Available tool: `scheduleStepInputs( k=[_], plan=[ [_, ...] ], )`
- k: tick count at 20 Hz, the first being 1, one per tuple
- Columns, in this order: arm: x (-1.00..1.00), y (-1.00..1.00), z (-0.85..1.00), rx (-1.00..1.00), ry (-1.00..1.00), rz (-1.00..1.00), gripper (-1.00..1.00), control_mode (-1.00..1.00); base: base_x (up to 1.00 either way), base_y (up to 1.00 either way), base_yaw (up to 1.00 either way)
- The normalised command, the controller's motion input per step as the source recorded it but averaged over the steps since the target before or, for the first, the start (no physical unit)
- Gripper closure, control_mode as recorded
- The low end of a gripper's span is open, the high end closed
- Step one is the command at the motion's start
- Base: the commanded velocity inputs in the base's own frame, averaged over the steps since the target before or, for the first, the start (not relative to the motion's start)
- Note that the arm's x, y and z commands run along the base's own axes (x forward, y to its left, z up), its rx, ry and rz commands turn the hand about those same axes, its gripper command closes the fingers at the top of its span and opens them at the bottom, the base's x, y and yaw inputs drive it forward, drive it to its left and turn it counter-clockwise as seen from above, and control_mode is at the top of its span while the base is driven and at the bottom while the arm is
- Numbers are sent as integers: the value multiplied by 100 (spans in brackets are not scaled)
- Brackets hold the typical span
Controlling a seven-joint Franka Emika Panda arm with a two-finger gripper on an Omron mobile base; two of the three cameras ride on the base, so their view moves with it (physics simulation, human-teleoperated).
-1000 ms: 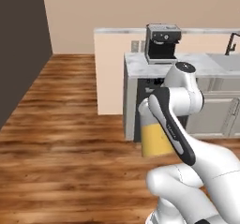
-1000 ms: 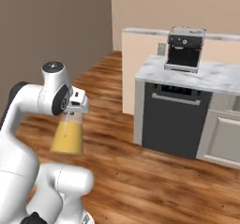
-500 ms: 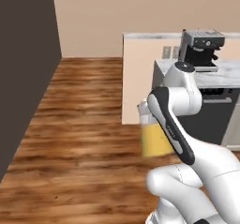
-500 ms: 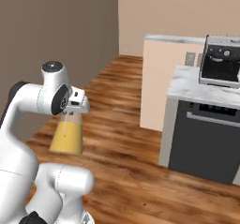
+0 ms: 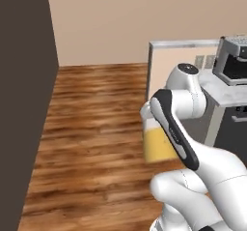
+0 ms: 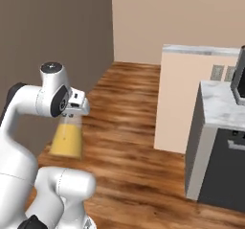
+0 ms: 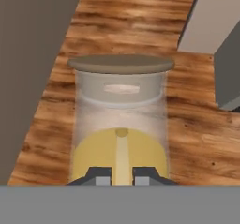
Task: There is a tray on the dining counter. Grab the cup, mug, and pitcher and place them on the tray. The pitcher may be placed next to the tray if it cannot fit the tray.
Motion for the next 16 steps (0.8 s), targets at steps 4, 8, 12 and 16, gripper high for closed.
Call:
scheduleStepInputs(
  k=[4,8,12,16],
  plan=[
    [0,0,0,0,0,0,100,100,100,56,-34],
    [0,0,0,0,0,0,100,100,100,61,-34],
    [0,0,0,0,0,0,100,100,100,58,-31],
    [0,0,0,0,0,0,100,100,100,68,-29]
  ],
)
